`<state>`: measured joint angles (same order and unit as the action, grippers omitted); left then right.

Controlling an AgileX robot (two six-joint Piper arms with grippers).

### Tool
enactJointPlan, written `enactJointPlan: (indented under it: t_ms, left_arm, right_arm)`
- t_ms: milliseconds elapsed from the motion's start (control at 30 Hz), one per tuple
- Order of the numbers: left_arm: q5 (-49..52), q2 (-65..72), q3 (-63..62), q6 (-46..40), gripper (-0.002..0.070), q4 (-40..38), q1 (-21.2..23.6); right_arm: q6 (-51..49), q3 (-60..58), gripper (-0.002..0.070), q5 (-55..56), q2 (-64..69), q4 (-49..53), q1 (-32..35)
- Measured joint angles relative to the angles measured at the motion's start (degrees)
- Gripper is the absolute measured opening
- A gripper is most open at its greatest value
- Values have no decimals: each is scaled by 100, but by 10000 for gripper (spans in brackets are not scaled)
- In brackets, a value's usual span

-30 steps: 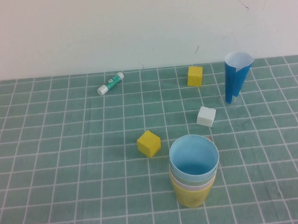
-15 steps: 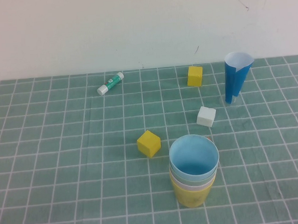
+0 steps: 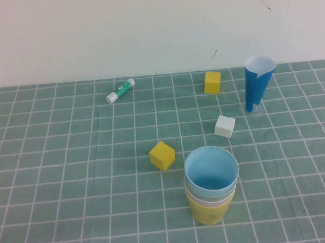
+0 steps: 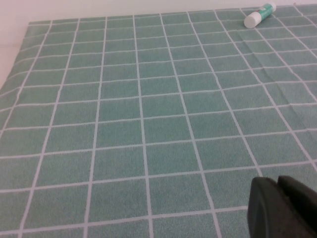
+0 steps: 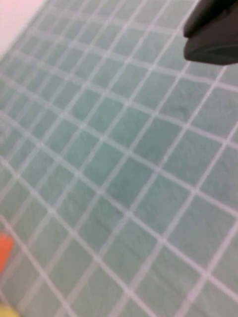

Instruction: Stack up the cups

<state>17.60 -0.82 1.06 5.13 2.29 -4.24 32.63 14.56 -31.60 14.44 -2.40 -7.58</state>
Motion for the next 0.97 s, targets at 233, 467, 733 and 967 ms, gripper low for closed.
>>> enactJointPlan:
  t_ms: [233, 467, 733, 967]
  left_arm:
    - [4, 0, 0, 0, -1, 0, 0]
    - [13, 0, 0, -1, -1, 0, 0]
    - [13, 0, 0, -1, -1, 0, 0]
    - [13, 0, 0, -1, -1, 0, 0]
  right_arm:
    - [0, -1293, -1, 1137, -1163, 33, 571]
    - [-12, -1573, -1, 1105, -1503, 33, 789]
    - [-148, -1573, -1, 1105, -1517, 23, 789]
    - [-148, -1573, -1, 1130, -1517, 12, 789]
